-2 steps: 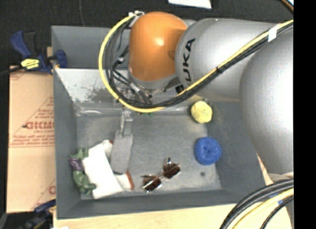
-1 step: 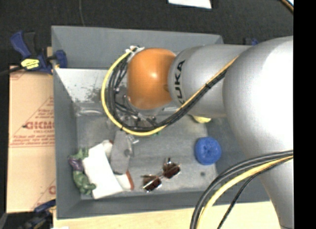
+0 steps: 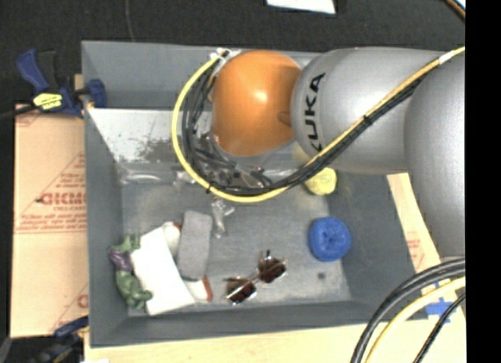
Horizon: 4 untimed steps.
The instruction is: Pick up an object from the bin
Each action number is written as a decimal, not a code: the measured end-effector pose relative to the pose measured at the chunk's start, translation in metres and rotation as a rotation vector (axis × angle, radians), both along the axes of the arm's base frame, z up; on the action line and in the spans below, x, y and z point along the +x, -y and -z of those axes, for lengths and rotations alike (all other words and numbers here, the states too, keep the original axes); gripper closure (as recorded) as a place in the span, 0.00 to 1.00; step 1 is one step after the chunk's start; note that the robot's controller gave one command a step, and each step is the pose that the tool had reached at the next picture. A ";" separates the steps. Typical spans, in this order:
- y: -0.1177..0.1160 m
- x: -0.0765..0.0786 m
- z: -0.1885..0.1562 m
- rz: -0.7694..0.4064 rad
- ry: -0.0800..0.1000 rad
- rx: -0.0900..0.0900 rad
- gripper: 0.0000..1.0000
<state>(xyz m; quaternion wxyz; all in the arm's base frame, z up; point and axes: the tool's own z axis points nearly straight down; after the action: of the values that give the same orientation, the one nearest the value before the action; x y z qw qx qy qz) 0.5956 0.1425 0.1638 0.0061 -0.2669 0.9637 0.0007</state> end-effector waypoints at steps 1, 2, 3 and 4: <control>0.022 -0.006 0.064 -0.128 -0.012 -0.004 0.00; 0.000 0.013 0.092 -0.489 0.014 -0.004 0.00; 0.019 0.011 0.092 -0.445 -0.001 -0.003 1.00; 0.019 0.011 0.091 -0.444 -0.001 -0.002 1.00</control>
Offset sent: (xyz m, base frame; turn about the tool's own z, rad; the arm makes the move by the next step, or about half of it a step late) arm 0.0102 0.0006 -0.0938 -0.4938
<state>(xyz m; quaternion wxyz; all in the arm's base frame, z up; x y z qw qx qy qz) 0.6062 0.1231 0.0728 0.0048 -0.4726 0.8812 0.0011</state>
